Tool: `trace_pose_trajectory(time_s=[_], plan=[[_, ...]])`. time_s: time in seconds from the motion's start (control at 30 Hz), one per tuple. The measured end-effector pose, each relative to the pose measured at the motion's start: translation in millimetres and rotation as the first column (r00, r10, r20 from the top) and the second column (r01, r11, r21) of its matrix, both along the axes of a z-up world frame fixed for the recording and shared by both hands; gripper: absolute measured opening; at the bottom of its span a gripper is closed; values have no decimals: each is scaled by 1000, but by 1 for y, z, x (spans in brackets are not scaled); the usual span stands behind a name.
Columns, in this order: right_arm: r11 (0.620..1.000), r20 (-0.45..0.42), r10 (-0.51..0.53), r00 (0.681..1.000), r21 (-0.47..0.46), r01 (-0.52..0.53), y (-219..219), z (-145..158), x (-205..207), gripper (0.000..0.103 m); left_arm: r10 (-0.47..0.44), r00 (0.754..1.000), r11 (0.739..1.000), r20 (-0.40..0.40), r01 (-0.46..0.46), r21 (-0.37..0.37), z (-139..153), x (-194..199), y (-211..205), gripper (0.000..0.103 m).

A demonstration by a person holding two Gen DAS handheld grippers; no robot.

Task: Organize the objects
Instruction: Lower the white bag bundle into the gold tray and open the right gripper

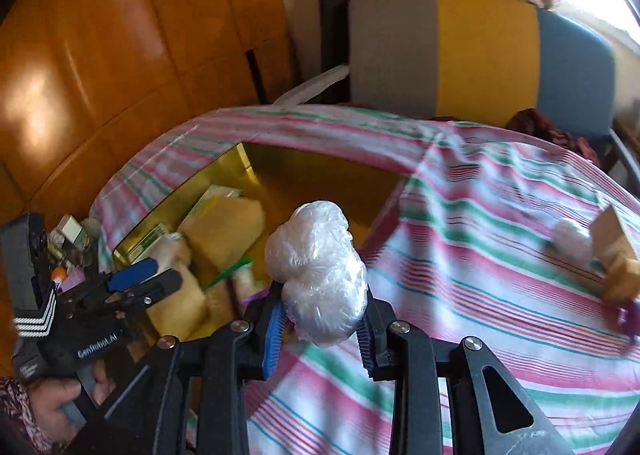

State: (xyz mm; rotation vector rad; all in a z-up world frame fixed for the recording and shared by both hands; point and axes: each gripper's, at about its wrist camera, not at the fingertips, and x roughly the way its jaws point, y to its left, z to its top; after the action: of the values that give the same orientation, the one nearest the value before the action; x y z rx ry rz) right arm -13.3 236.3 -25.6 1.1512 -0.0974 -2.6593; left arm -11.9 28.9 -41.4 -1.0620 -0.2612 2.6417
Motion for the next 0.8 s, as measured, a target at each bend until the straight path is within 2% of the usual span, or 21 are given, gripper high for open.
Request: trace_pose_trajectory(time_s=[0.17,0.4,0.67,0.7,0.8], plan=[[1000,30,26,999,-7,-26,-27,-6,-24,32,17,1000,1000,-10,-17,11,4,4,-5,58],[999,124,-20,992,-36,25,-39,-26,-63,32,49,999,998,-7,-48,45,4,5,-14,58],[996,191,-47,980,-69,61,-46,-49,-86,34,71,997,995,-6,-71,68,7,4,-21,58],[996,188,-48,981,-60,60,-47,-50,-87,34,74,997,995,-3,-74,69,7,4,-21,58],[997,174,-36,984,-67,48,-50,-47,-81,44,83,997,994,0,-83,77,7,3,-24,58]])
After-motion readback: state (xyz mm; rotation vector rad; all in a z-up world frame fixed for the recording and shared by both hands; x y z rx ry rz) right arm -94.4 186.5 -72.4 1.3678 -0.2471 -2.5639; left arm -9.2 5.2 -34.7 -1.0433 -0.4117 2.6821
